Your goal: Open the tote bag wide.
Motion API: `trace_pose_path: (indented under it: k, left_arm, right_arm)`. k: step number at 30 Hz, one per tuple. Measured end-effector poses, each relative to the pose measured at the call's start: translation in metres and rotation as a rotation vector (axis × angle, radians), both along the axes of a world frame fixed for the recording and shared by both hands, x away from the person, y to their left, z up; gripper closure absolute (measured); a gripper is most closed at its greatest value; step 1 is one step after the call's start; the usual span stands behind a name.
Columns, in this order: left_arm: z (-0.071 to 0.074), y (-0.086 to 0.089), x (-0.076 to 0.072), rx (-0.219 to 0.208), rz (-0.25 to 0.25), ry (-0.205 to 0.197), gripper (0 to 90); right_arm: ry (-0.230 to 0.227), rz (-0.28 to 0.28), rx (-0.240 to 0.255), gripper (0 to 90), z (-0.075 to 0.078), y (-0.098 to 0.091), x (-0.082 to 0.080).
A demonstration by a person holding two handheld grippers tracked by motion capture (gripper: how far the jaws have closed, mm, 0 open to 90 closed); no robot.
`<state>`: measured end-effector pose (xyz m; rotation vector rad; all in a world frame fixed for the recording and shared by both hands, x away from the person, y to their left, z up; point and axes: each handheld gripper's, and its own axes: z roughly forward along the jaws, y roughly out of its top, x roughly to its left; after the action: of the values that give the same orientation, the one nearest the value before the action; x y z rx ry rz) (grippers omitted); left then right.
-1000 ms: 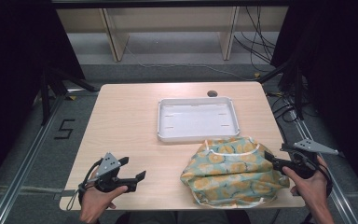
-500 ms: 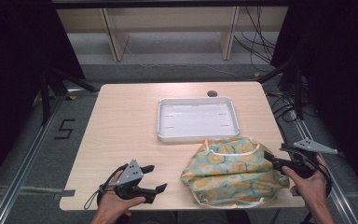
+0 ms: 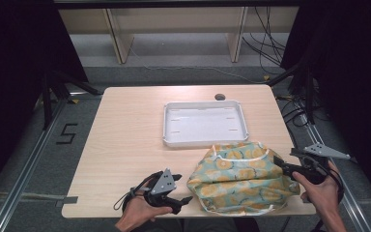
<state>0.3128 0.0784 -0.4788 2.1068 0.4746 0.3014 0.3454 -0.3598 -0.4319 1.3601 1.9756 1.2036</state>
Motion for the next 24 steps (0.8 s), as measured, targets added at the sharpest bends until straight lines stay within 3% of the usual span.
trace_pose_path:
  k: [6, 8, 9, 11, 13, 14, 16, 18, 19, 24]
  left_arm:
    - [-0.005, -0.011, 0.010, 0.000, -0.007, -0.008, 26.7]
    - [-0.006, -0.015, 0.014, -0.001, -0.020, -0.015, 34.9]
    - [-0.007, -0.017, 0.016, -0.002, -0.034, -0.013, 34.9]
    - [-0.008, -0.021, 0.020, -0.028, -0.058, -0.013, 45.8]
    - [-0.010, -0.023, 0.022, -0.027, -0.075, -0.018, 59.7]
    - [-0.010, -0.023, 0.024, -0.044, -0.050, -0.009, 72.1]
    - [-0.009, -0.022, 0.026, -0.058, -0.046, -0.019, 83.2]
    - [-0.005, -0.019, 0.027, -0.071, -0.037, -0.033, 87.6]
    - [-0.001, -0.015, 0.029, -0.055, -0.055, -0.063, 88.0]
    - [0.007, -0.006, 0.029, -0.052, -0.035, -0.044, 88.2]
  right_arm:
    - [0.003, -0.004, 0.003, 23.0, 0.000, 0.000, 0.000]
    - [0.003, 0.004, -0.001, 23.1, 0.000, 0.000, 0.000]
    - [0.023, -0.017, 0.024, 23.1, 0.000, 0.002, -0.001]
    - [0.023, -0.015, 0.010, 23.1, 0.000, 0.002, -0.001]
    - [0.027, -0.011, 0.019, 23.2, 0.000, 0.002, -0.001]
    - [0.027, -0.018, 0.026, 23.3, 0.000, 0.002, -0.001]
    - [0.010, -0.010, 0.013, 23.3, 0.000, 0.001, 0.000]
    - [0.011, 0.013, 0.000, 23.5, -0.001, -0.001, 0.001]
    - [-0.006, 0.007, 0.005, 23.5, -0.001, -0.001, 0.001]
    - [0.000, 0.006, 0.000, 23.5, -0.001, -0.001, 0.001]
